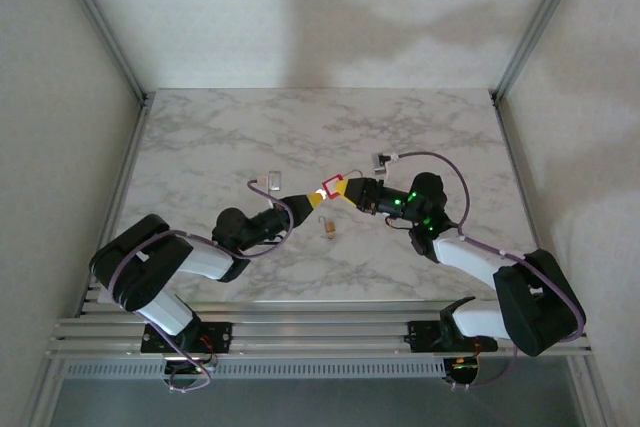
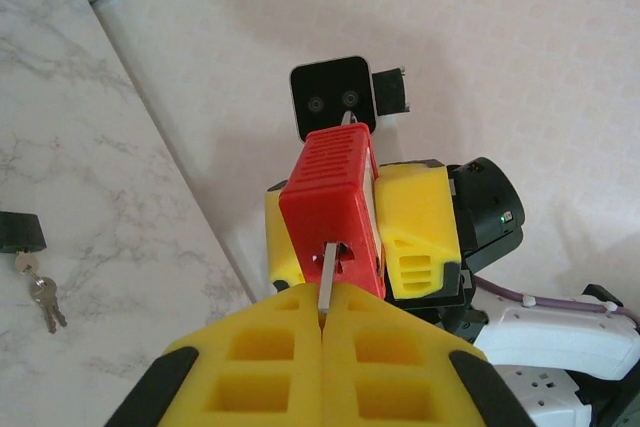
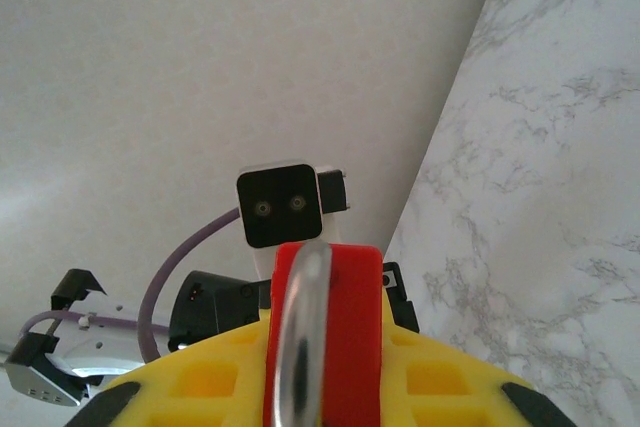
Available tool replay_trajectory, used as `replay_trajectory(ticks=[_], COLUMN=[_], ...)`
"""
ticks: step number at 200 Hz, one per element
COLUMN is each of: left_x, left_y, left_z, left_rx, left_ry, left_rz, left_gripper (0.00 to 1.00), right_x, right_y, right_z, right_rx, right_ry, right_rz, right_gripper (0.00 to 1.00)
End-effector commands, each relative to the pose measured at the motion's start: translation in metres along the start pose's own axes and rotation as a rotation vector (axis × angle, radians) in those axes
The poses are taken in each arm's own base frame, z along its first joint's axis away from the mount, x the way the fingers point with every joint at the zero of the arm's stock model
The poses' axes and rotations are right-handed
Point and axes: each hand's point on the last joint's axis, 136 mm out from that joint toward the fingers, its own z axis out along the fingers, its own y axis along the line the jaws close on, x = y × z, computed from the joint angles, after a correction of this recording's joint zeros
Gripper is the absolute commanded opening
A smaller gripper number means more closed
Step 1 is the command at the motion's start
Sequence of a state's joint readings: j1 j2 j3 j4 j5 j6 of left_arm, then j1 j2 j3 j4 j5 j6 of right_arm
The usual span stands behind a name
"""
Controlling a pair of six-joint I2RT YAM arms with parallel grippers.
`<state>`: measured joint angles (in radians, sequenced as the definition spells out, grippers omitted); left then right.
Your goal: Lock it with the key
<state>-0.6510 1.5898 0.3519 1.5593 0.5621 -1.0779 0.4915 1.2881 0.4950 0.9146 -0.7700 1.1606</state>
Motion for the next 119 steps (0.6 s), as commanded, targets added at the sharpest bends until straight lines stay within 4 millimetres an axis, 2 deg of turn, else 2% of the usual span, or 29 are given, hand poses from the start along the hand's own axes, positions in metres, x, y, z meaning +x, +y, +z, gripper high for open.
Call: replay_trajectory(ticks=[1, 119], left_x=[-0.011, -0.012], left_y=[-0.026, -0.021], left_z=[-0.008, -0.016], left_rx=[0.115, 0.116], left_ry=[-0.058, -0.087], left_rz=[0.040, 0.013], left_gripper=[0.00, 0.00], right_x=[-0.020, -0.030], right_y=[0.012, 0.005], right_z=[-0.008, -0.020], right_rx=[-0.014, 0.012], right_ry=[-0.109, -0.197], right_rz=[-0.082, -0.057], right_gripper=[0.00, 0.00])
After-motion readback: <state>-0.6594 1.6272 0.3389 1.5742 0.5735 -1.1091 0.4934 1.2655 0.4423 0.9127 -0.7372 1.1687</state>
